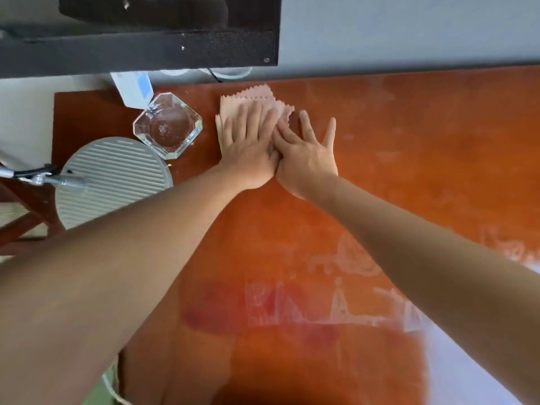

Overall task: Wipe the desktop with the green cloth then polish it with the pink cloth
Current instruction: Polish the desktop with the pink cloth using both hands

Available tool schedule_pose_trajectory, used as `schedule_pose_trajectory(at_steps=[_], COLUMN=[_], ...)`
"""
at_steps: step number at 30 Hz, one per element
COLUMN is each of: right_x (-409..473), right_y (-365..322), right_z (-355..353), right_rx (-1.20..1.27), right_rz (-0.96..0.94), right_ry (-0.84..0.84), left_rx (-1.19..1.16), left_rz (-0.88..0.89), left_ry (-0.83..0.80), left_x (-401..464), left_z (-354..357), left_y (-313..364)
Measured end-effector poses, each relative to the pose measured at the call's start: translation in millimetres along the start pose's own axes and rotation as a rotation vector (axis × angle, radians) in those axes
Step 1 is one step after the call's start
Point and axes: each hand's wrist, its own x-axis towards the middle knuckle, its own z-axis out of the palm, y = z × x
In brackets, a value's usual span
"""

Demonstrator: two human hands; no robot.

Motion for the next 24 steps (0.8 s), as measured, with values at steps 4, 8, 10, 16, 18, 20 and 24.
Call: schedule_pose_trajectory(at_steps=[4, 8, 10, 16, 18, 20, 24], right_x=[25, 21, 10, -44, -63, -85, -133], right_y=[6, 3, 2, -20, -30, -39, -54], right_z=[-7, -7, -4, 23, 32, 39, 55], right_rx=[0.014, 0.001, -0.002, -0.018, -0.023, -0.019, 0.010], right_rz=[-0.004, 0.008, 0.003, -0.015, -0.023, -0.029, -0.015], right_ry=[0.010, -0.003, 0.006, 0.043, 0.041, 0.031, 0.033], left_rx=[0.016, 0.032, 0.031, -0.004, 0.004, 0.002, -0.001], left_rz=[-0.037, -0.050, -0.070, -0.068, -0.069, -0.074, -0.058], left_ry=[0.018, 0.004, -0.001, 0.020, 0.013, 0.004, -0.006], left_x=[25, 23, 14, -46, -69, -95, -141], left_z=[-8, -7, -2, 25, 33, 42, 58], left_y=[-2, -1, 0, 3, 3, 5, 13])
